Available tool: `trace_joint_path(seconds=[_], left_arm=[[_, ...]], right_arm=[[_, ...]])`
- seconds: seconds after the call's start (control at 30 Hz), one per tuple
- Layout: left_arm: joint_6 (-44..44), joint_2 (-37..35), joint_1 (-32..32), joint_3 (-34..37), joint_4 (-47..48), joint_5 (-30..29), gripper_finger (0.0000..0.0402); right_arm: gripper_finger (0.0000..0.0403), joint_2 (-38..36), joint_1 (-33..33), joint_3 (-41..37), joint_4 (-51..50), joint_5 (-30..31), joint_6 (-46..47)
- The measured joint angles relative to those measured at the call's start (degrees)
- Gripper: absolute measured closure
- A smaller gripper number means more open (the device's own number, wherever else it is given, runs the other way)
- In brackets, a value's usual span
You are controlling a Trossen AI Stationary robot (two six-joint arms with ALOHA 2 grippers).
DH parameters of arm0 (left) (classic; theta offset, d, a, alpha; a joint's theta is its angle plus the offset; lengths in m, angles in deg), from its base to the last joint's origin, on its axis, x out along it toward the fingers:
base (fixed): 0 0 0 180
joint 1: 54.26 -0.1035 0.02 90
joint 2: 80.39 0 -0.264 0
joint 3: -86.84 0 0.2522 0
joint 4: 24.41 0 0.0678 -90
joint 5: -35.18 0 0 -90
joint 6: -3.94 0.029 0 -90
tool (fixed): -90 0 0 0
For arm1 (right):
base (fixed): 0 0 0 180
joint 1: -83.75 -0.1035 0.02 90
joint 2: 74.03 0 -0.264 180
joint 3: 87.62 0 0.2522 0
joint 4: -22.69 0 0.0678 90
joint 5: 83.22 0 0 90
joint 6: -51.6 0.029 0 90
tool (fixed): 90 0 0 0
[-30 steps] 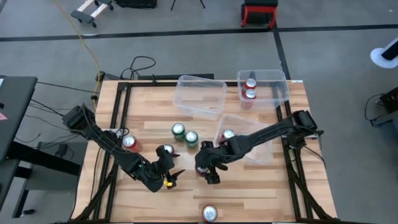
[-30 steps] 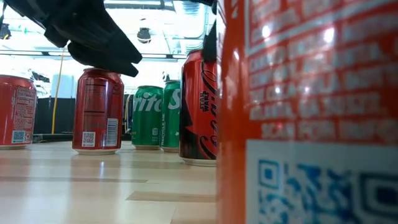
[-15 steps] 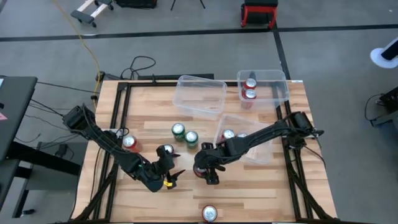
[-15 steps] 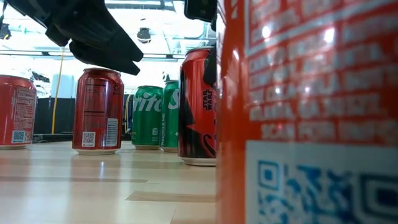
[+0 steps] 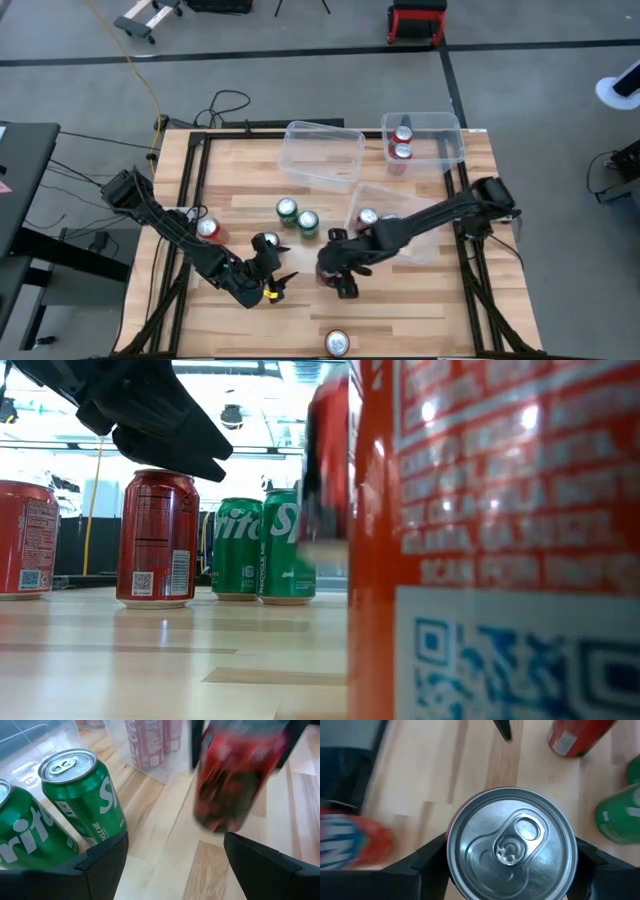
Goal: Sort soda cans
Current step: Put the bottom red-black soda can into the bottom transparent bin
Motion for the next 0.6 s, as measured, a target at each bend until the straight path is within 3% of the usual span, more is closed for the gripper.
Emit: trace_joint_path(seconds=[0.3, 0.6], left_arm=[[-1.77, 0.0, 0.0, 0.0, 0.28, 0.0, 0.0079], [-1.23, 0.0, -0.02, 0.0, -1.33, 0.0, 0.0079]], right_arm=[[0.0111, -15.95, -6.33, 0.12, -13.79, 12.22, 8.47], [0.0111, -26.89, -12.98, 0.13, -41.88, 29.19, 33.52]])
